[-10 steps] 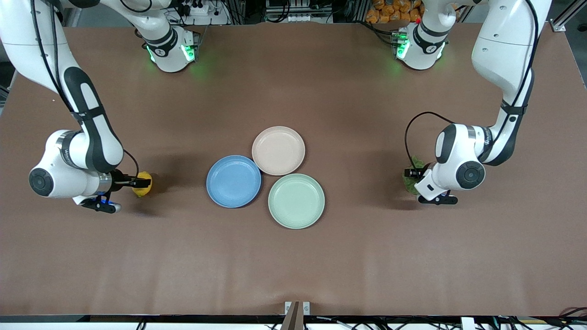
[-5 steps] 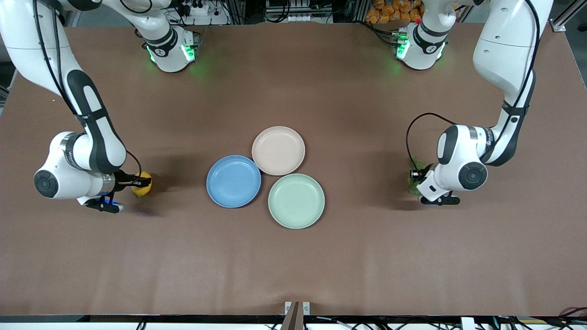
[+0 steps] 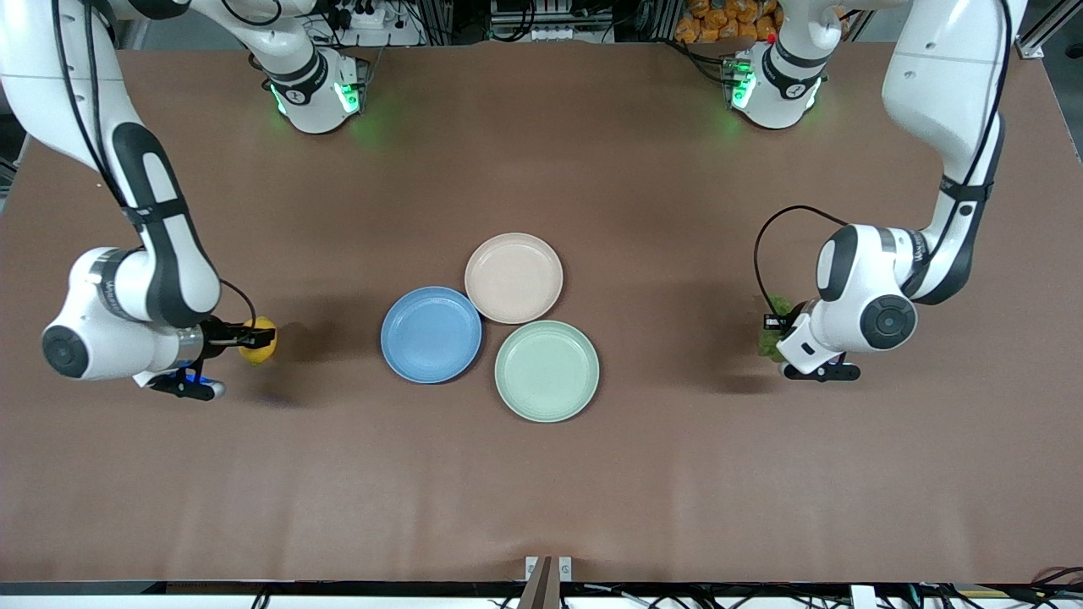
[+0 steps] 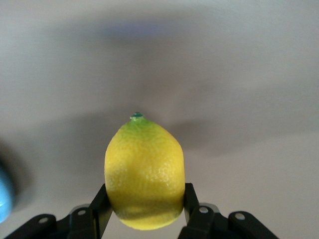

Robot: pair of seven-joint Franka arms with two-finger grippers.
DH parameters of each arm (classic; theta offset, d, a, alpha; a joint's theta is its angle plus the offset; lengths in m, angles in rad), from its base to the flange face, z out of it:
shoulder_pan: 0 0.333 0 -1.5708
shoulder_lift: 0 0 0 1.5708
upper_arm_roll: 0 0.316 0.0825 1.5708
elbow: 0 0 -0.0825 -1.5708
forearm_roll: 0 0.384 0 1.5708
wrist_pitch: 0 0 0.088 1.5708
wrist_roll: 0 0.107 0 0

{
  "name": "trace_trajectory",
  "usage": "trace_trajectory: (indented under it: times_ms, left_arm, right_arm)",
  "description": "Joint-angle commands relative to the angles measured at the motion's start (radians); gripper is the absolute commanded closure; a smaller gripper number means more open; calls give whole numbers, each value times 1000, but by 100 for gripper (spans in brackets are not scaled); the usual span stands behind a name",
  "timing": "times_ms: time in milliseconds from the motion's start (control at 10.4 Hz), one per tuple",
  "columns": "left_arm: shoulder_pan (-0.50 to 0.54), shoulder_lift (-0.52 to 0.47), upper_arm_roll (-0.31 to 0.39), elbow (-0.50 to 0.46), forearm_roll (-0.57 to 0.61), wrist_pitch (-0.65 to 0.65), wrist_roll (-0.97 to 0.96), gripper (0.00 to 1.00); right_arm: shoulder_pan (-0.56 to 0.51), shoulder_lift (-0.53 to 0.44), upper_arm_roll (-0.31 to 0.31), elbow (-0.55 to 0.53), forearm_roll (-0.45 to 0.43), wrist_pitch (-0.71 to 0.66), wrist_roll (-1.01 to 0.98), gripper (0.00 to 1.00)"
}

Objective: Place lemon and lettuce in plates
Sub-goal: 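Carry the lemon to the blue plate while the left gripper carries lettuce to beige plate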

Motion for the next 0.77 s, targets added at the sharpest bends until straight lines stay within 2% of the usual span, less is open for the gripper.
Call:
trace_trajectory:
  times_ms: [0, 96, 289, 579, 675]
  left_arm:
    - [-8, -35, -99, 97, -32, -147, -172, 100]
    - [-7, -34, -159, 114, -38, -163, -276, 100]
    - [-13, -23, -249, 133, -133, -157, -500, 100]
    - [-114, 27, -273, 177, -245, -93, -677, 100]
    - [-141, 40, -273, 177, -266, -21, -761, 100]
  right_arm:
    - [26, -2, 60, 81, 59, -58, 3, 100]
    - [61, 6, 62, 91, 88, -51, 10, 100]
    - [153, 12, 61, 89, 157, 5, 78, 100]
    - [255, 26, 61, 86, 162, 82, 170, 100]
    - [284, 33, 61, 83, 162, 87, 179, 100]
